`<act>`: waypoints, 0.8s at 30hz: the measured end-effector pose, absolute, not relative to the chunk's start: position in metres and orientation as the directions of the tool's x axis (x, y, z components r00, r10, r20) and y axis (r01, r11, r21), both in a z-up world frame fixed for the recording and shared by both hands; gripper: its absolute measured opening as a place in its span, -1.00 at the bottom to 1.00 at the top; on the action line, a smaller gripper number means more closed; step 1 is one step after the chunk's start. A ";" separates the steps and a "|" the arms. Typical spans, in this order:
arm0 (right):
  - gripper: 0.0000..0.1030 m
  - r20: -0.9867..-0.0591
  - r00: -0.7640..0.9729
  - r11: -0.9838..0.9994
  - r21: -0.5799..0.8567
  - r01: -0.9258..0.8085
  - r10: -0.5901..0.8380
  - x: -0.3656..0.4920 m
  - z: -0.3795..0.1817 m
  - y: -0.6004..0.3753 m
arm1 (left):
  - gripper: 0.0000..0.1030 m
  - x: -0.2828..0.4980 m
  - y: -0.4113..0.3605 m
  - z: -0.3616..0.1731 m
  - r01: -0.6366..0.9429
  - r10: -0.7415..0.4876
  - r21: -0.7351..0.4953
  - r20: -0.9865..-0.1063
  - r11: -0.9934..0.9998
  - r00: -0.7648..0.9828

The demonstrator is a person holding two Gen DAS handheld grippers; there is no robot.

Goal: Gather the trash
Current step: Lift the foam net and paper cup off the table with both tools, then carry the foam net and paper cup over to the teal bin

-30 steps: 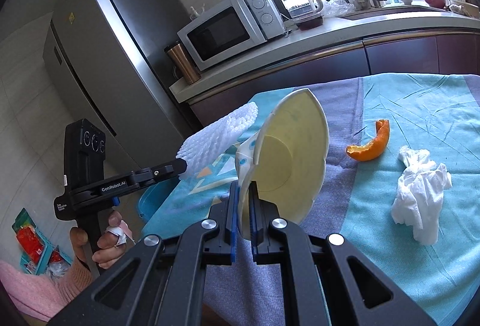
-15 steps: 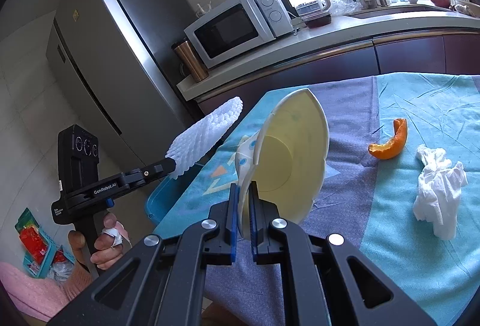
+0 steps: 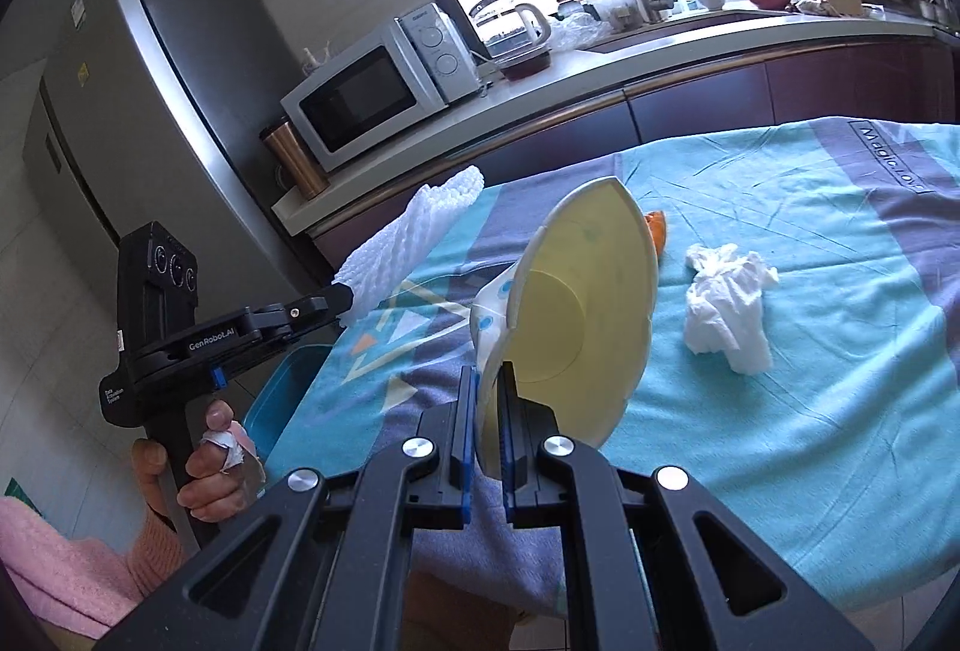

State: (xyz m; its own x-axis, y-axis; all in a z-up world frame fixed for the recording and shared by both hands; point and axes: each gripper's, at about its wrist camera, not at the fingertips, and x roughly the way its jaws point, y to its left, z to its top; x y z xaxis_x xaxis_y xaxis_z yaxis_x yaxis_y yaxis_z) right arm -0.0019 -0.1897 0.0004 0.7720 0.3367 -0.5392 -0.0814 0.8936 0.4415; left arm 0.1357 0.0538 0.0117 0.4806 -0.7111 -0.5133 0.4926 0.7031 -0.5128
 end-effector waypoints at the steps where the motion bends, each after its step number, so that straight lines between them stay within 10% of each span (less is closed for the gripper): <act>1: -0.88 -0.542 0.776 0.898 0.433 -0.073 0.324 -0.004 0.002 -0.191 | -0.79 0.136 0.052 0.013 0.497 -0.718 -0.518 -0.506 0.696 0.477; 24: -0.88 -0.532 0.795 0.913 0.403 -0.064 0.291 -0.016 0.022 -0.183 | -0.79 0.134 0.056 0.005 0.516 -0.757 -0.554 -0.485 0.654 0.438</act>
